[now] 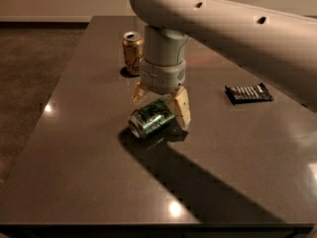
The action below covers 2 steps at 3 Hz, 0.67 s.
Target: Place green can upright
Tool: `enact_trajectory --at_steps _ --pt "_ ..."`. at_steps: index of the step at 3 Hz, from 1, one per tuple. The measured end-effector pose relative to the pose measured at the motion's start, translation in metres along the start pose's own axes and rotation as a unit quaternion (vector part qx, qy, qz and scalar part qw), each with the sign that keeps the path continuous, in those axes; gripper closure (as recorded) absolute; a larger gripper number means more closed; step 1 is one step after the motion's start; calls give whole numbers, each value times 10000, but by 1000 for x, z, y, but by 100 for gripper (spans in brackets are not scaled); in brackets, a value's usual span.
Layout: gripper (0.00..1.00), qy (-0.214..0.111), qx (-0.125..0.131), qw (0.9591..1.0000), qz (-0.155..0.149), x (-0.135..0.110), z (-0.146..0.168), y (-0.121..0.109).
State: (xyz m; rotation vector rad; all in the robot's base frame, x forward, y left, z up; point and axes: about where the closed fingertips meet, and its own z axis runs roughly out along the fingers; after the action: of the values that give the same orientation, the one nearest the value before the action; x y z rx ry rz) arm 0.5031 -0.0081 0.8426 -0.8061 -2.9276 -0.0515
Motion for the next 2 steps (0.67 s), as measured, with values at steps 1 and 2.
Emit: enact_trajectory --at_steps 1,2 --pt "42 43 -85 10000 12 1 -2 2" --pt "64 43 -193 9998 -18 1 -8 5"
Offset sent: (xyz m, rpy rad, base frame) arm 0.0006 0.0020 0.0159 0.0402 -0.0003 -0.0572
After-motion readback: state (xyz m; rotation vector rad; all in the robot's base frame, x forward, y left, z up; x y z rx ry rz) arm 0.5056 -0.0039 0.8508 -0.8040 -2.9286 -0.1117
